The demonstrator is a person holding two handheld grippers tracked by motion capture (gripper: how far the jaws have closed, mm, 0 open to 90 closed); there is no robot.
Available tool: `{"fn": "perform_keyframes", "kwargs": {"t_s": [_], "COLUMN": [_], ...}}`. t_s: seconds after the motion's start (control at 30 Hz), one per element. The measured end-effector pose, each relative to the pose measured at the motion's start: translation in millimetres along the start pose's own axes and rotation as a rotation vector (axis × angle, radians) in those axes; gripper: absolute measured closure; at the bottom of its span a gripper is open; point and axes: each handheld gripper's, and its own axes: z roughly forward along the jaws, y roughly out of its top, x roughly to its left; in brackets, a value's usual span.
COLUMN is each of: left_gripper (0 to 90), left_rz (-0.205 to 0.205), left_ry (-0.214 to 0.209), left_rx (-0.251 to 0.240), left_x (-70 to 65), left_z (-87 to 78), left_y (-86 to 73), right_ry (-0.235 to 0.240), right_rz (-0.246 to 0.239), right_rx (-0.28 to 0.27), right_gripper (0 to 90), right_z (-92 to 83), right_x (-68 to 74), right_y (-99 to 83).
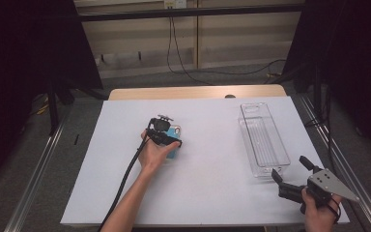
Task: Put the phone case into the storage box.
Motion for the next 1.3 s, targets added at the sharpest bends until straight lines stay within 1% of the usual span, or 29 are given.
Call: {"fn": "perform_keyframes", "kwargs": {"t_s": [0.1,0.2,0.23,0.3,0.33,0.4,0.53,0.7,0.77,0.8,0.83,0.9,1.0,1.13,1.17,1.23,1.3], "left_gripper": [11.8,13.5,15.2,15.8,15.8,16.4,16.8,16.8,16.8,16.9,16.9,16.9,16.9,16.9,16.9,16.9,16.9], "left_rz": [0.000,-0.003,-0.016,-0.019,-0.011,-0.006,0.006,-0.001,0.014,0.013,0.013,0.004,0.006,0.015,0.014,0.020,0.019], "left_ry": [0.001,0.001,0.000,-0.002,0.006,0.003,-0.012,-0.015,-0.015,-0.023,-0.023,-0.014,-0.010,-0.010,-0.018,-0.011,-0.010], "left_rx": [0.011,0.007,0.005,0.004,-0.004,-0.016,-0.017,-0.020,-0.020,-0.034,-0.034,-0.042,-0.051,-0.077,-0.081,-0.103,-0.138], "left_x": [-0.7,-0.1,0.2,0.4,0.3,0.7,2.7,2.7,3.0,5.0,5.0,5.7,5.2,4.4,4.3,4.3,4.9], "left_z": [-1.4,-2.0,-2.8,-3.0,-3.1,-3.3,-3.8,-4.3,-5.0,-5.6,-5.6,-5.4,-6.1,-11.8,-14.5,-18.2,-22.8], "left_y": [1.3,1.1,0.6,0.6,0.0,-1.1,-0.9,-0.8,-1.5,-2.2,-2.2,-2.9,-3.1,-1.9,-1.7,-2.0,-3.6], "right_ry": [-0.001,0.001,0.005,0.002,0.002,-0.005,-0.002,-0.003,-0.003,-0.001,-0.001,0.000,0.001,0.000,0.000,0.001,0.002], "right_rz": [0.001,0.001,-0.001,0.001,0.001,0.002,-0.002,-0.001,0.002,-0.001,-0.001,-0.002,0.000,0.002,-0.001,-0.001,0.000], "right_rx": [0.000,0.002,0.002,0.003,0.003,0.004,0.006,0.008,0.008,0.008,0.008,0.008,0.007,0.008,0.009,0.008,0.006], "right_gripper": [0.1,0.1,0.1,0.1,0.1,0.0,0.0,0.0,0.0,0.0,0.0,0.0,0.0,0.0,0.0,0.0,0.0], "right_z": [-0.2,0.0,0.1,0.1,0.1,0.3,1.2,0.8,0.6,0.6,0.6,1.2,1.5,1.4,1.2,1.0,1.0], "right_x": [-0.1,0.1,0.0,-0.1,-0.1,-0.5,0.2,0.0,-0.1,-0.1,-0.1,0.2,0.3,-0.1,-0.1,0.0,0.3], "right_y": [0.0,-0.1,-0.2,-0.4,-0.4,-0.6,-0.6,-0.8,-0.7,-0.8,-0.8,-0.8,-0.8,-0.9,-0.8,-0.8,-0.7]}}
